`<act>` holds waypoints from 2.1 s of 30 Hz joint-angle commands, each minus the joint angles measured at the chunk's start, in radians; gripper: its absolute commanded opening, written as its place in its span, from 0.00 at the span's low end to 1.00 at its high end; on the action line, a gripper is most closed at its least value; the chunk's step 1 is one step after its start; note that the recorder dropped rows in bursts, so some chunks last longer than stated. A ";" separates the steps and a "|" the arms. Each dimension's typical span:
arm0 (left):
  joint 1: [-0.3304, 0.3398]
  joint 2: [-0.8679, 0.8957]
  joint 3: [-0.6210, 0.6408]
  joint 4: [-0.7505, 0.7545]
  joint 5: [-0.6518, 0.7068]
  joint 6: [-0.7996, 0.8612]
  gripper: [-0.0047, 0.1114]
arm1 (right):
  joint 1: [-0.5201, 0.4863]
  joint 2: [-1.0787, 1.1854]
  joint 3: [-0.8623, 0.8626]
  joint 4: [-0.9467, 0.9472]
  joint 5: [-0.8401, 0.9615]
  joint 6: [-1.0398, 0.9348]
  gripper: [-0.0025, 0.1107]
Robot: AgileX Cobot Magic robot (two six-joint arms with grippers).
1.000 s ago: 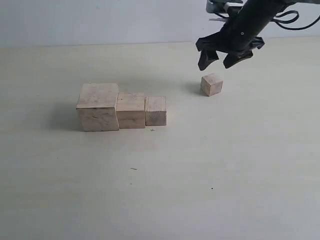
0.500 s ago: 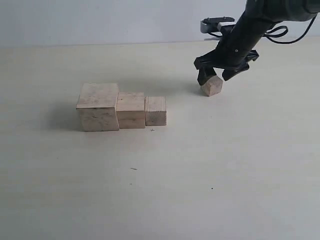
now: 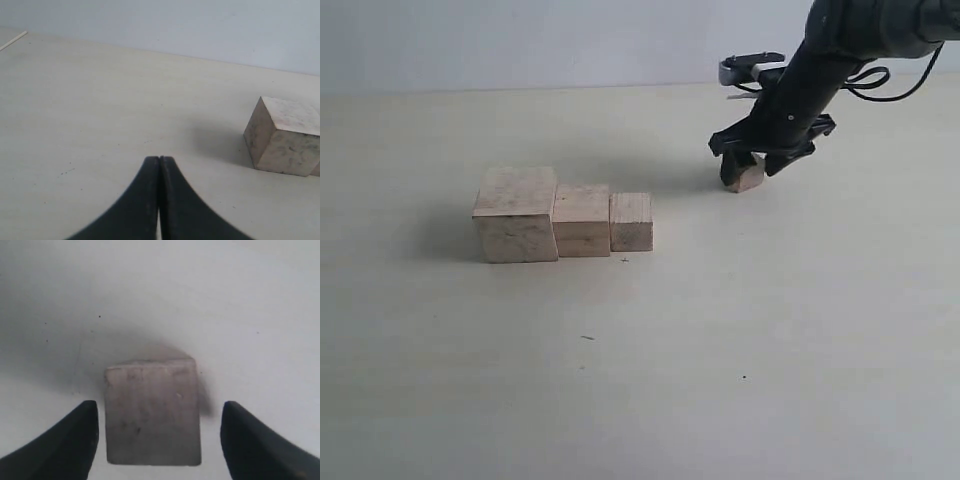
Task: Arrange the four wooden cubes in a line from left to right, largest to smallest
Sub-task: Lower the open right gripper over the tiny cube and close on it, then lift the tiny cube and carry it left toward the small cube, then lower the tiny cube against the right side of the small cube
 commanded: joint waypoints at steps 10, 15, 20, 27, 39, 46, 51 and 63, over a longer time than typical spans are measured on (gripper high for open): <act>0.003 -0.006 0.000 0.004 -0.006 0.001 0.04 | 0.000 -0.066 -0.003 0.157 0.096 -0.214 0.02; 0.003 -0.006 0.000 0.004 -0.006 0.001 0.04 | 0.000 -0.079 -0.003 0.384 0.354 -0.906 0.02; 0.003 -0.006 0.000 0.004 -0.006 0.001 0.04 | 0.009 -0.075 0.008 0.329 0.354 -1.018 0.02; 0.003 -0.006 0.000 0.004 -0.006 0.001 0.04 | 0.045 -0.066 0.008 0.333 0.354 -0.962 0.02; 0.003 -0.006 0.000 0.004 -0.006 0.001 0.04 | 0.082 -0.065 0.008 0.196 0.354 -0.970 0.02; 0.003 -0.006 0.000 0.004 -0.006 0.001 0.04 | 0.082 -0.064 0.008 0.240 0.354 -1.078 0.02; 0.003 -0.006 0.000 0.004 -0.006 0.001 0.04 | 0.082 -0.064 0.008 0.199 0.354 -1.155 0.02; 0.001 -0.006 0.000 0.004 -0.006 0.001 0.04 | 0.114 -0.032 0.008 0.202 0.354 -1.075 0.02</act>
